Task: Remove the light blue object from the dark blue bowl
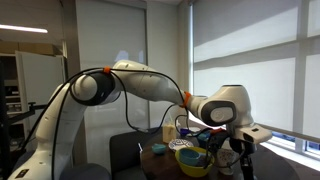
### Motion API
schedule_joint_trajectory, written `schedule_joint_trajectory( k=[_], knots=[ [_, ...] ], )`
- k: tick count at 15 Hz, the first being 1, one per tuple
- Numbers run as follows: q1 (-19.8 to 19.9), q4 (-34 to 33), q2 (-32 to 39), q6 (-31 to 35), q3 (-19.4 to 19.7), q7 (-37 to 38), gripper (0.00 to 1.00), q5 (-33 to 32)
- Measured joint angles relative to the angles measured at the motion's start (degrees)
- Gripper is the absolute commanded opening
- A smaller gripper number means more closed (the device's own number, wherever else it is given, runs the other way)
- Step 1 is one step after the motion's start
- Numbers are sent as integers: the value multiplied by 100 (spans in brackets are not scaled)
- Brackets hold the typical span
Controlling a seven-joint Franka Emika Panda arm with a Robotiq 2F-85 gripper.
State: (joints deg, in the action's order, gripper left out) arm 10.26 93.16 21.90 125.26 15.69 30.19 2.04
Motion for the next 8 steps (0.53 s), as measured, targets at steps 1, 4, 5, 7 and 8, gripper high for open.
schedule_joint_trajectory(
  k=[1,4,5,7,8],
  knots=[
    [1,-6,-8,46,17,88,100,0],
    [-4,36,-124,444,72,329,100,-35],
    [-7,130,-223,787,78,317,100,-57],
    [-46,466,-524,1574,101,329,100,-251],
    [-84,680,-708,1978,135,365,100,-419]
  ],
)
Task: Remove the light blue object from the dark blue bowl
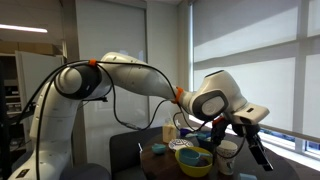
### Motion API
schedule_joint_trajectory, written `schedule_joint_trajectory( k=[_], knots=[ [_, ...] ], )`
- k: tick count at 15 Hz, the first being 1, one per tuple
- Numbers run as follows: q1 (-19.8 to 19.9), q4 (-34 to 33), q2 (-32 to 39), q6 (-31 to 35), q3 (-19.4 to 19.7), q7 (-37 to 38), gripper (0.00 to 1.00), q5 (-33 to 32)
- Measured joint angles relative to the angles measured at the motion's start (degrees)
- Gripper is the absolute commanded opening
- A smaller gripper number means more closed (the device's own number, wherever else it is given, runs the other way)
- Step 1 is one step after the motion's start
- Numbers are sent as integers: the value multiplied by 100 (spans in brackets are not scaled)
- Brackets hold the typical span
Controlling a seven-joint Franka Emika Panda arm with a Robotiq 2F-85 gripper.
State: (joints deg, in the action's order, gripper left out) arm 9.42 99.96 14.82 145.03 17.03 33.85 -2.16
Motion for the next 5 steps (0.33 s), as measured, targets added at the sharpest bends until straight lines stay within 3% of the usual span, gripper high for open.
schedule_joint_trajectory(
  k=[5],
  knots=[
    [-164,988,-748,1874,253,245,100,-1366]
  ],
)
